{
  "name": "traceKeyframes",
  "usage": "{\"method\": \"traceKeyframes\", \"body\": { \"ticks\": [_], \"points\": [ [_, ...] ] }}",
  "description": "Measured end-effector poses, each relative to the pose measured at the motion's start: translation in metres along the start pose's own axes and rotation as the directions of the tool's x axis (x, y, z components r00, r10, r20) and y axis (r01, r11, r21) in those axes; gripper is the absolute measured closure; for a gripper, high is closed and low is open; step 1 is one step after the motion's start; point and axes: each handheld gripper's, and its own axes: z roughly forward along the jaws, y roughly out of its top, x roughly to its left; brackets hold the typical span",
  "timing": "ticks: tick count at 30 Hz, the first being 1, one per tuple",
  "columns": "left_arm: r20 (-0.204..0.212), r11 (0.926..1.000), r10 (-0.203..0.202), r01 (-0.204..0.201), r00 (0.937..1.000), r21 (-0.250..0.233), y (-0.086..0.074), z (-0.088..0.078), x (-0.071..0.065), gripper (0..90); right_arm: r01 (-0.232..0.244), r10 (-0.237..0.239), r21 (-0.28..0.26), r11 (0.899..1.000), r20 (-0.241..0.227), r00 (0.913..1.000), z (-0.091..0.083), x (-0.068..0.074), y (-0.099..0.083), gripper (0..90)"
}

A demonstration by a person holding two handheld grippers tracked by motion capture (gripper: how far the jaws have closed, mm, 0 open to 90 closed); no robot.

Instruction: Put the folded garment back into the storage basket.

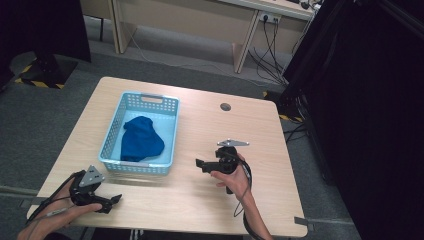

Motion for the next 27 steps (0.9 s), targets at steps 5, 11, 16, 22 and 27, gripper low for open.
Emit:
{"method": "traceKeyframes", "body": {
  "ticks": [5, 11, 16, 22, 27],
  "points": [
    [0.0, 1.0, 0.0, 0.0, 1.0, 0.0, 0.0, 0.0, 0.0, 0.0, 0.002, -0.002, 0.0, 1.0, 0.002, 1.0, -0.002, -0.001, -0.002, 7.1],
    [0.0, 1.0, 0.0, 0.0, 1.0, 0.0, 0.0, 0.0, 0.0, 0.0, -0.006, 0.006, 0.002, 1.0, 0.004, 1.0, -0.004, -0.002, -0.005, 7.1],
    [0.0, 1.0, 0.0, 0.0, 1.0, 0.0, 0.0, 0.0, 0.0, 0.0, -0.004, 0.004, 0.002, 1.0, 0.003, 1.0, -0.006, -0.003, -0.007, 7.1],
    [0.0, 1.0, 0.0, 0.0, 1.0, 0.0, 0.0, 0.0, 0.0, 0.0, -0.017, 0.017, 0.006, 1.0, 0.005, 0.9998, -0.009, -0.004, -0.012, 7.1],
    [0.0, 1.0, 0.0, 0.0, 1.0, 0.0, 0.0, 0.0, 0.0, 0.0, -0.019, 0.019, 0.005, 1.0, 0.008, 0.9998, -0.013, -0.007, -0.017, 7.1]
  ]
}}
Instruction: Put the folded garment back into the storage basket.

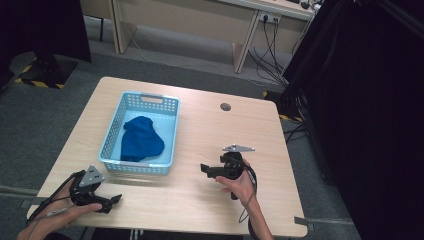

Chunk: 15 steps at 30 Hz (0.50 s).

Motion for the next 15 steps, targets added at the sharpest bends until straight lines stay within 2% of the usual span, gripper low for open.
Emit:
{"method": "traceKeyframes", "body": {
  "ticks": [7, 15],
  "points": [
    [0.0, 1.0, 0.0, 0.0, 1.0, 0.0, 0.0, 0.0, 0.0, 0.0, -0.01, 0.009, 0.005, 1.0, 0.011, 0.9999, -0.0046, -0.0046, -0.0075, 7.1],
    [0.0, 1.0, 0.0, 0.0, 1.0, 0.0, 0.0, 0.0, 0.0, 0.0, -0.012, 0.012, 0.009, 1.0, 0.008, 0.9999, -0.0061, -0.0035, -0.011, 7.1]
  ]
}}
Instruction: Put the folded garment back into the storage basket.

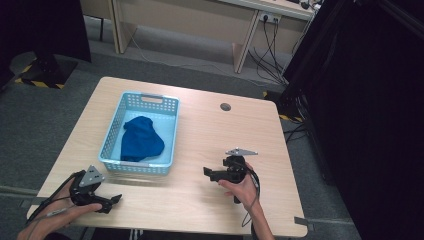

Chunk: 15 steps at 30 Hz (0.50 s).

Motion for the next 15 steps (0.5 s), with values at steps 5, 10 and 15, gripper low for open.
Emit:
{"method": "traceKeyframes", "body": {
  "ticks": [5, 10, 15],
  "points": [
    [0.0, 1.0, 0.0, 0.0, 1.0, 0.0, 0.0, 0.0, 0.0, 0.0, 0.006, -0.006, 0.002, 1.0, 0.002, 1.0, -0.001, 0.0, -0.004, 7.1],
    [0.0, 1.0, 0.0, 0.0, 1.0, 0.0, 0.0, 0.0, 0.0, 0.0, 0.005, -0.005, 0.01, 1.0, 0.007, 1.0, -0.002, 0.0, -0.007, 7.1],
    [0.0, 1.0, 0.0, 0.0, 1.0, 0.0, 0.0, 0.0, 0.0, 0.0, 0.002, -0.002, 0.012, 1.0, 0.013, 0.9999, -0.004, -0.002, -0.011, 7.2]
  ]
}}
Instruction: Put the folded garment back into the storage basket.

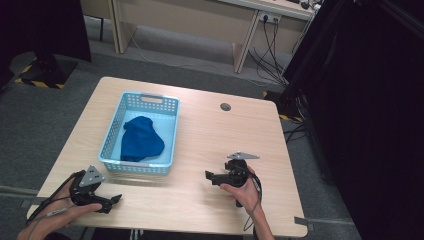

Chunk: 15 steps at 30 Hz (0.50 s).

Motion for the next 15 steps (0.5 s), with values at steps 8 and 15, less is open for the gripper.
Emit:
{"method": "traceKeyframes", "body": {
  "ticks": [8, 15],
  "points": [
    [-0.002, 1.0, 0.001, -0.001, 1.0, 0.0, 0.0, -0.0001, 0.0001, 0.0, -0.008, 0.008, 0.003, 1.0, 0.005, 1.0, -0.0029, -0.0017, -0.0052, 7.1],
    [-0.001, 1.0, -0.001, 0.001, 1.0, 0.0, 0.0, 0.0, -0.0001, 0.0, -0.007, 0.007, 0.004, 1.0, 0.011, 0.9999, -0.005, -0.0026, -0.0081, 7.2]
  ]
}}
